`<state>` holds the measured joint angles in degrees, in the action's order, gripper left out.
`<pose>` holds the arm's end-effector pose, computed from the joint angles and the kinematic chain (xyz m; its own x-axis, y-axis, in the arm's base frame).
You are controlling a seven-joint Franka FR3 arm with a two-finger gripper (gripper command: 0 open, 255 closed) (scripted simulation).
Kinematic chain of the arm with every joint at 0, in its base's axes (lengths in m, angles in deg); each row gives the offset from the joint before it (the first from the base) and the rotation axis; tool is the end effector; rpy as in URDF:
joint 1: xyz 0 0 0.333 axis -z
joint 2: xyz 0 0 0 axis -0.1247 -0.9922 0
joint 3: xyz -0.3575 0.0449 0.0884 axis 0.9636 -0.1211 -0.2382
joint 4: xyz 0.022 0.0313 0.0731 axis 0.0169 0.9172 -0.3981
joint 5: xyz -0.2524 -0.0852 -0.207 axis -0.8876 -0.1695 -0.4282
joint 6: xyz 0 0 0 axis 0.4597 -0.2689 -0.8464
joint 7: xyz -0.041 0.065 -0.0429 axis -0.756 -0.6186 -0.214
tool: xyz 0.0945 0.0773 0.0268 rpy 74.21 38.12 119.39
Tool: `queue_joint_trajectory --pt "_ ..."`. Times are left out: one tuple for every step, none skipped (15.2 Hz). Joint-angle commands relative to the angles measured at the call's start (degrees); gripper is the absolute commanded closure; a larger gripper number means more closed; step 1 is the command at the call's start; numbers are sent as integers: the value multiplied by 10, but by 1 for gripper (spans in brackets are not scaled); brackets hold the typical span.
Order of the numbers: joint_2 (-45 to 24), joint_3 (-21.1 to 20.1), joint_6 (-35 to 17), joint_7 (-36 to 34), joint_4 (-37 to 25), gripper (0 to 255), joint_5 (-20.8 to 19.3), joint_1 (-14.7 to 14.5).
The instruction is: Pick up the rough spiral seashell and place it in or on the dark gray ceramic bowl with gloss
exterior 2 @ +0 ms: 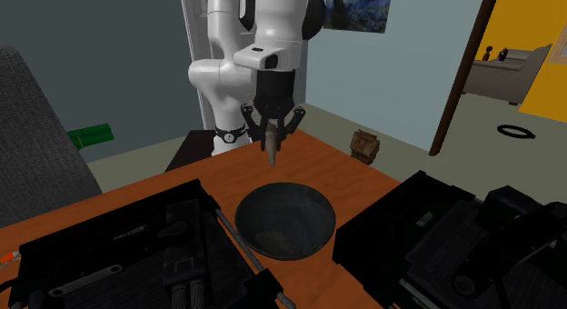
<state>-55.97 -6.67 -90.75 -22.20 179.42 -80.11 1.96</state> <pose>0.3488 0.1650 0.4994 0.9939 0.0941 0.0575 0.0879 -0.9908 0.1029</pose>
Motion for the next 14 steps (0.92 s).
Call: queue_joint_trajectory --pt "6 3 16 3 -10 255 2 -1" --pt "9 5 24 4 -16 255 3 -1" --pt "12 6 32 6 -21 255 3 -1" --pt "14 8 40 7 -27 255 4 -1" --pt "16 9 48 8 -33 255 4 -1" --pt "18 11 56 9 -39 255 4 -2" --pt "20 12 63 10 -44 255 5 -2" --pt "-5 6 60 5 -65 255 -7 6" --pt "-30 1 58 -2 -86 255 -19 13" --pt "-56 -5 57 -9 -108 255 -31 20" --pt "-82 -10 57 -16 -131 255 -45 25" --pt "-108 -15 58 -24 -154 255 -59 30" --pt "-134 -19 60 -32 -178 255 -74 33" --pt "-161 -22 63 -41 -203 255 -90 36"
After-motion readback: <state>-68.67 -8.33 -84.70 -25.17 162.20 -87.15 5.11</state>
